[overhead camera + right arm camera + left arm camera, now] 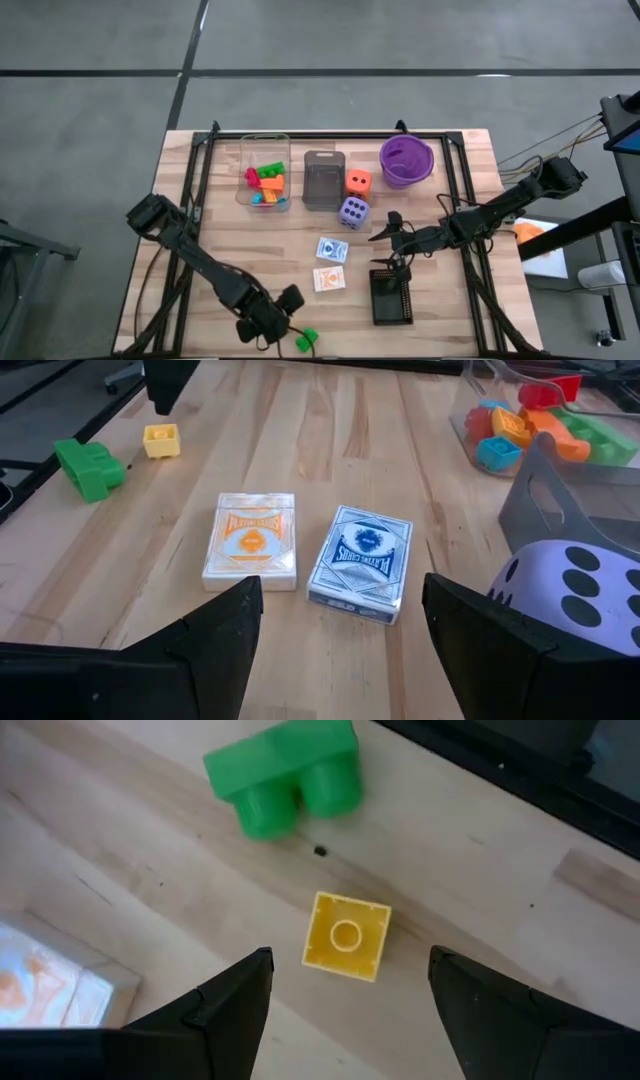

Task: Pick & Place Toys
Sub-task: Put the light yellow game piece into the transparent bin

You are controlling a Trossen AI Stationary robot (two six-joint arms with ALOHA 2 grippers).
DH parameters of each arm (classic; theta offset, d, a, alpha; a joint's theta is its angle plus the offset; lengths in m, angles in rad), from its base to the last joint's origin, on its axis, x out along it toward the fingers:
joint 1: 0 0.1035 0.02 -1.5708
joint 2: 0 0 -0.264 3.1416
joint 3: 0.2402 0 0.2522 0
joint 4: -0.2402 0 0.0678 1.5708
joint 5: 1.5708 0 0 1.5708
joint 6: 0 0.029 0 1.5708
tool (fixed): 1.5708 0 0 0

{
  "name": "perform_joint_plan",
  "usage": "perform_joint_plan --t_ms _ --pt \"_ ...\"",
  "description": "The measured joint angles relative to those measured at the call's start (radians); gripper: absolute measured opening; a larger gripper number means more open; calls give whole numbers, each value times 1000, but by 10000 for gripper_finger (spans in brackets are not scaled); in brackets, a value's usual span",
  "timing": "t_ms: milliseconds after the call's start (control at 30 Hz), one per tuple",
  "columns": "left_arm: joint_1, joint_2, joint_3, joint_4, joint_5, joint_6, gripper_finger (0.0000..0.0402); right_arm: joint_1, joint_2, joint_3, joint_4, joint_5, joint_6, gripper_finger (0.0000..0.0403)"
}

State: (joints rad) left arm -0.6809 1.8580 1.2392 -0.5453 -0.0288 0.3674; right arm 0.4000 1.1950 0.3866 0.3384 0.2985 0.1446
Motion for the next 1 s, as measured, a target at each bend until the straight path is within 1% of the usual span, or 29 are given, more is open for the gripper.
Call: perform_joint_plan --t_ms 200,333,467,767,867,1000 --pt "4 10 0 62 7 35 270 0 0 0 -3 0 3 275" --pt "8 62 5 59 45 43 270 0 0 0 -4 0 8 275" --pt "10 93 5 58 48 64 270 1 0 0 -10 0 13 275" --pt "39 99 5 72 41 63 269 1 0 0 -11 0 14 275" --pt "45 99 5 80 69 63 269 1 0 0 -11 0 16 275" --pt "47 102 4 90 79 58 269 1 0 0 -11 0 17 275"
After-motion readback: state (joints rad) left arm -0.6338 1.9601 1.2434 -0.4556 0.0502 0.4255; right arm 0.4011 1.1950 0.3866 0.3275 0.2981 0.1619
